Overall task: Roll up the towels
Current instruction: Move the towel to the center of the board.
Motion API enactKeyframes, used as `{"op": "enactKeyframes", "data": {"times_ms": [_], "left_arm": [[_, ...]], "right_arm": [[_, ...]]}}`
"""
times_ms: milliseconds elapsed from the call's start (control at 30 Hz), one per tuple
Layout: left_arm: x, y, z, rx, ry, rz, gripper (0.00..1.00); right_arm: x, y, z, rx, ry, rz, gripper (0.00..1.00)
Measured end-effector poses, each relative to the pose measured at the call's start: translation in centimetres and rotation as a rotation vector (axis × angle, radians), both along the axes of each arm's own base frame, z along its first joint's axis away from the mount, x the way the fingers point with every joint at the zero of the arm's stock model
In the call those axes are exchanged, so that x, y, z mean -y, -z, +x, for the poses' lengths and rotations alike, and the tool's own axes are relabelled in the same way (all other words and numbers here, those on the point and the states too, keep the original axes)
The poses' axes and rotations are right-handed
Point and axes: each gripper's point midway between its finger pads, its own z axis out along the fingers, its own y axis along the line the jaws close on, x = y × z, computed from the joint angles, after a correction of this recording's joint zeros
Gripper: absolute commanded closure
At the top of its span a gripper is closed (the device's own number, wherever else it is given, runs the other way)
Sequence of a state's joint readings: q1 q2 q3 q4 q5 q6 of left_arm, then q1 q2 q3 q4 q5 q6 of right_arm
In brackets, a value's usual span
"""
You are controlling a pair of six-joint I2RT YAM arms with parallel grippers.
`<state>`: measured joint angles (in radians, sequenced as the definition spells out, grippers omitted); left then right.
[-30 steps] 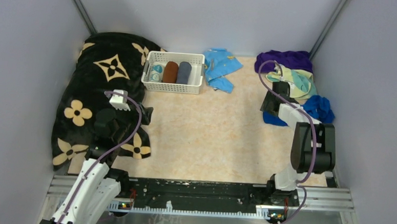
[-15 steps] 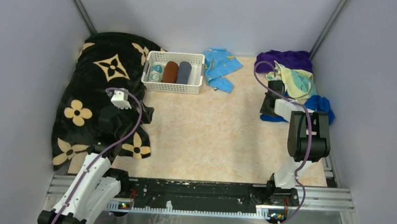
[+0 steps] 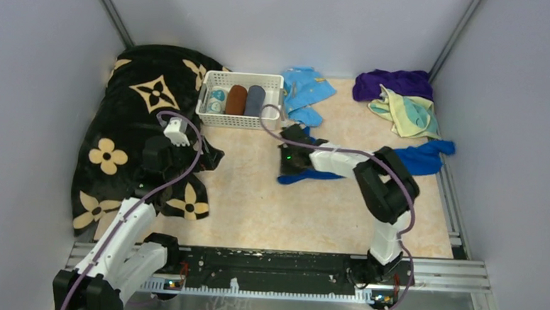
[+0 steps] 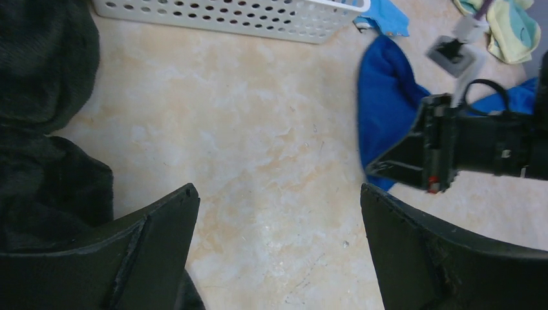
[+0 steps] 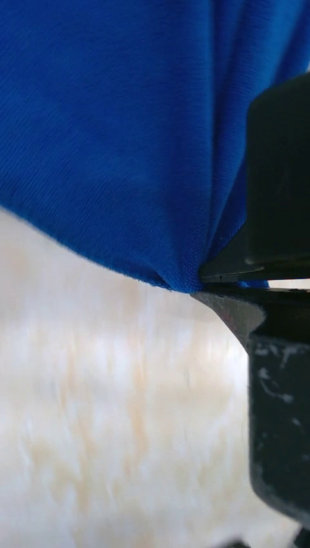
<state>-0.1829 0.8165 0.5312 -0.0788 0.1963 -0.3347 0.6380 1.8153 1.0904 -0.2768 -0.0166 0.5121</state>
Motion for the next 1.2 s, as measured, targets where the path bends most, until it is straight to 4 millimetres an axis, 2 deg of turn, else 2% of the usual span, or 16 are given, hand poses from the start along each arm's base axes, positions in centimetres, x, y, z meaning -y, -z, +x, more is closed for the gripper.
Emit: {"op": "enactKeyframes", "data": {"times_ms": [100,200,267,367,467,500,567,667,800,1000,1100,1200], "left_arm": [[0.6,0.3,-0.3,-0.034,0.029,-0.014,0.01],[1.0,0.5,-0.7,-0.05,0.049,-0.023,0.01],[1.3,0.5,-1.0,-0.058,0.058,-0.035,0.01],[1.7,0.3,-1.4,-0.064,0.073,-0.051,0.01],[2.6,0.5,-1.8,-0.08,0.094,-0.061,0.01],[3.0,0.8,-2.0,-0.09,0.104,-0.059,0.01],[4.0,1.6,-2.3,-0.124,0.127,-0.054,0.01],[4.9,3.3,-2.7,-0.19,0.137,-0.041,0.01],[5.6,6.1,-3.1,-0.293,0.12,-0.012,0.03],[5.1,10.2,-4.2,-0.451,0.073,0.087,0.07],[4.8,11.3,-4.8,-0.503,0.049,0.119,0.01],[4.9,11.7,-5.3,-0.523,0.026,0.137,0.01]], "right_arm": [[-7.7,-0.3,-2.3,-0.037,-0.142,0.065,0.99],[-13.8,-1.5,-3.6,-0.051,-0.263,0.136,0.87],[-16.4,-3.2,-3.9,-0.036,-0.319,0.183,0.73],[-17.0,-5.2,-3.5,0.005,-0.343,0.2,0.64],[-15.1,-6.4,-2.6,0.042,-0.332,0.175,0.61],[-13.9,-6.7,-2.4,0.05,-0.32,0.166,0.6],[-10.9,-7.2,-2.1,0.057,-0.284,0.147,0.57],[-5.0,-7.7,-1.4,0.071,-0.19,0.111,0.52],[1.1,-7.9,-1.2,0.101,-0.08,0.055,0.49],[6.7,-7.2,-2.8,0.118,0.023,0.018,0.47],[9.0,-6.9,-3.3,0.134,0.074,-0.001,0.46],[10.0,-7.2,-3.4,0.16,0.101,-0.006,0.46]]}}
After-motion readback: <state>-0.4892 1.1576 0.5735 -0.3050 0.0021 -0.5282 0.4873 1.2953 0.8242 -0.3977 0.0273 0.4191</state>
